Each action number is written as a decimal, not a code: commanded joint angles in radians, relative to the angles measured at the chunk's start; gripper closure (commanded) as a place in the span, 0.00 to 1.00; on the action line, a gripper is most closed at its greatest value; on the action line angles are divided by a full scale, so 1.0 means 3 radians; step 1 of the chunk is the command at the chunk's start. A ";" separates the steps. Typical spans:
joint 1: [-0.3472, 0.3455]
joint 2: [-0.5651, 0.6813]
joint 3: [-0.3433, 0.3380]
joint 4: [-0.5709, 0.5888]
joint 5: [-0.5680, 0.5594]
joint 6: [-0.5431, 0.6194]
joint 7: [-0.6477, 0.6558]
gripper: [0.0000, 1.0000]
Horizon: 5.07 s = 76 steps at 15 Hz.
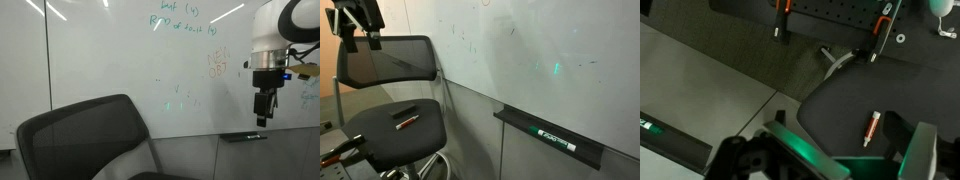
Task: Use the duster to erase some of the writings at the bottom of the whiteboard
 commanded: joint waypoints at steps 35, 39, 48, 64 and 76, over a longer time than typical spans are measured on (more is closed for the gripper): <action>0.0449 0.2520 0.0804 0.1761 -0.0783 0.0037 -0.0549 0.00; 0.0448 0.2916 0.0729 0.2082 -0.0800 -0.0080 -0.1028 0.00; 0.0522 0.3809 0.0670 0.2871 -0.1172 -0.0516 -0.1032 0.00; 0.0536 0.4045 0.0670 0.2889 -0.1169 -0.0252 -0.0979 0.00; 0.0483 0.4919 0.0617 0.3039 -0.0721 0.0563 -0.0954 0.00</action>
